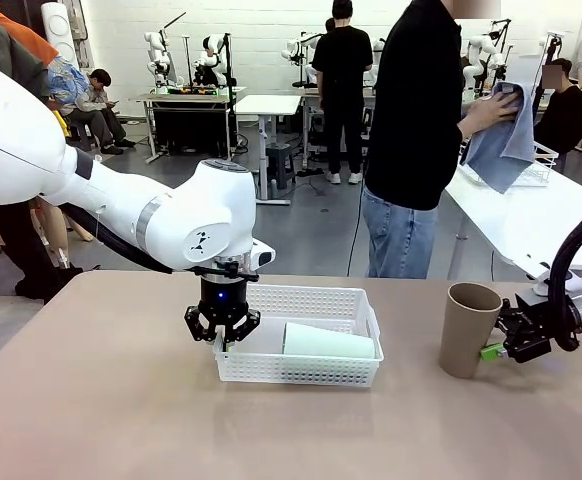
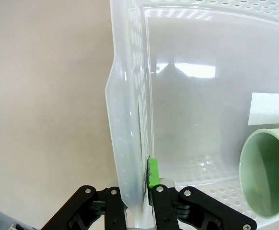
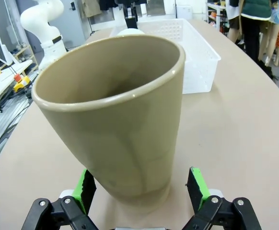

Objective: Clean and organize the cups into the basket.
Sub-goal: Pick up the Reusable plastic cup from the right side of the table and stack it inside the Organizing basket in the center of the table.

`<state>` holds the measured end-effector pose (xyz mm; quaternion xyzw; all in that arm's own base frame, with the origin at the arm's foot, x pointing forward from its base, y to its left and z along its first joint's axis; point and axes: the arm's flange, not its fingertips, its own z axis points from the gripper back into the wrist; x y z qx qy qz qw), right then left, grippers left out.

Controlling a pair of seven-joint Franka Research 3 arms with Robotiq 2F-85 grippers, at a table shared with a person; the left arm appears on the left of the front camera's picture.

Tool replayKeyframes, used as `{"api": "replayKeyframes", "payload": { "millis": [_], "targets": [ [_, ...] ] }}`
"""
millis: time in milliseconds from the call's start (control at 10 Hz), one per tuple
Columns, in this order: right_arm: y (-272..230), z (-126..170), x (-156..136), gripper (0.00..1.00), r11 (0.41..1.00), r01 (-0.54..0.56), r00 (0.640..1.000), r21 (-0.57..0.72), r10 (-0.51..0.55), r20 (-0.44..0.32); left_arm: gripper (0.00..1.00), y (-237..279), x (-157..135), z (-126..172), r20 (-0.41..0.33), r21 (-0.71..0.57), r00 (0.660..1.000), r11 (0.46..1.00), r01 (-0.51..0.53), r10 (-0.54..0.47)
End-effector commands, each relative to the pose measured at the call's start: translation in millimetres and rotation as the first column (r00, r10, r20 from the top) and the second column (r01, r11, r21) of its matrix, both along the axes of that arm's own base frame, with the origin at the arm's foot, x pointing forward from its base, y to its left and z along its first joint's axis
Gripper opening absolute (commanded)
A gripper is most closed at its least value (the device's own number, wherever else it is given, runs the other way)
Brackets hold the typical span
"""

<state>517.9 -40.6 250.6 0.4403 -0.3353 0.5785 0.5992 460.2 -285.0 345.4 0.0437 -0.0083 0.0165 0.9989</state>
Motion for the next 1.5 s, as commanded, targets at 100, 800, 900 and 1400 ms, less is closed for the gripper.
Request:
{"api": "replayKeyframes", "payload": {
  "millis": [100,800,900,1400],
  "targets": [
    [14,0,0,1.00,0.999,-0.029,0.998,0.016,0.028,0.049,0.00,0,-1,0,-0.003,0.001,1.000,1.000,0.002,-0.002],
    [41,-7,-9,0.80,0.989,-0.138,0.987,0.059,0.133,0.084,0.00,0,-1,0,-0.003,0.001,1.000,1.000,0.002,-0.002],
    [39,-6,-8,0.41,0.989,-0.132,0.989,0.061,0.127,0.077,0.00,0,-1,0,-0.003,0.001,1.000,1.000,0.002,-0.002],
    [29,13,-14,0.22,1.000,-0.001,1.000,0.021,0.000,0.009,0.00,0,-1,0,-0.003,0.001,1.000,1.000,0.002,-0.002]
  ]
}}
